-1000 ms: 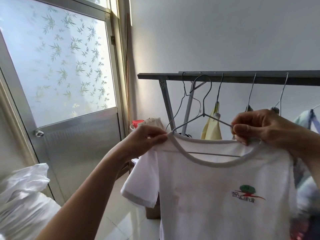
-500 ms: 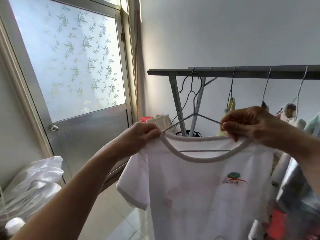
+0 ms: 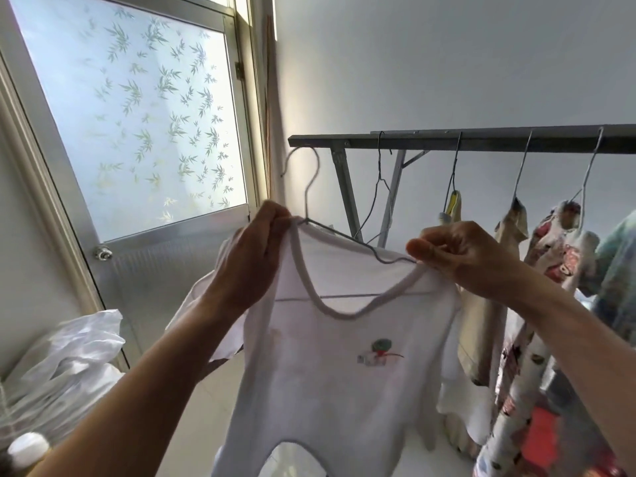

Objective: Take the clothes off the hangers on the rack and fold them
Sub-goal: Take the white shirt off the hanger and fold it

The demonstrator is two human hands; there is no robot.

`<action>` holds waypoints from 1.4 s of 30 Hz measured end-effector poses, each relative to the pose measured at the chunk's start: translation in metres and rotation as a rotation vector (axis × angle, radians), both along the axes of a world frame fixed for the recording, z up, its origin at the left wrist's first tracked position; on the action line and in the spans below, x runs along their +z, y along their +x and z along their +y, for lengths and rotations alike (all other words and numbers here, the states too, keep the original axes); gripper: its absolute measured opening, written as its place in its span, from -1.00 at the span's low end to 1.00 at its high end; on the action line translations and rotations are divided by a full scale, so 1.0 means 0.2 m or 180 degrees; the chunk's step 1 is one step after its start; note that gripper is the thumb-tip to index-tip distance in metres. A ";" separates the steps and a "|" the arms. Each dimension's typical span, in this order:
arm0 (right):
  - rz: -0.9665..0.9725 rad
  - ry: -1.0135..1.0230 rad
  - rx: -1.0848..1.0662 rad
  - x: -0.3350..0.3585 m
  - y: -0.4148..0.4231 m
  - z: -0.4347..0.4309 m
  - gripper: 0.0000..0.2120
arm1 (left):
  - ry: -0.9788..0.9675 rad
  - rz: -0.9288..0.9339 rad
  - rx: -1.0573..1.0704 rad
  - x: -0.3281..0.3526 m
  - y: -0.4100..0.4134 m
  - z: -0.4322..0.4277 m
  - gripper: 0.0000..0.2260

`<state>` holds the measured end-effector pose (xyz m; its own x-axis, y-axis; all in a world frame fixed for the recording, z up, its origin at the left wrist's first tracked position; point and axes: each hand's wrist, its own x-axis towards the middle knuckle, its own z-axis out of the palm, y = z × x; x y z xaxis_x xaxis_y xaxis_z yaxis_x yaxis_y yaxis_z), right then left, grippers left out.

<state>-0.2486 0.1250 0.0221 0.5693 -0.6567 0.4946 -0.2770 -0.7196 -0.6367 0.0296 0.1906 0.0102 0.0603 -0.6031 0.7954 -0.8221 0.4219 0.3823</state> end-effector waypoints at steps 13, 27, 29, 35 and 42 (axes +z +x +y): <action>-0.0193 0.0402 -0.0590 -0.11 0.04 -0.02 -0.53 | 0.0021 0.0614 -0.0032 -0.03 0.02 -0.02 -0.84; -0.1074 0.1455 0.0099 -0.12 0.12 0.03 -0.62 | 0.0329 0.0732 -0.0344 -0.22 -0.01 -0.09 -0.83; -0.1262 0.1529 -0.0014 -0.10 0.13 0.04 -0.61 | 0.0358 0.0706 -0.0373 -0.22 -0.02 -0.09 -0.81; -0.1393 0.1679 -0.0356 0.00 0.06 0.05 -0.60 | 0.0513 0.0714 -0.0348 -0.20 -0.05 -0.13 -0.79; -0.1602 0.1743 -0.0877 0.13 -0.16 0.07 -0.68 | 0.0839 0.0800 -0.0004 -0.25 0.05 -0.16 -0.79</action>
<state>-0.2808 0.1381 0.0490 0.1446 -0.9658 0.2152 0.0158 -0.2152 -0.9764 0.0389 0.1581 -0.0402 0.2335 -0.7856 0.5729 -0.6882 0.2828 0.6682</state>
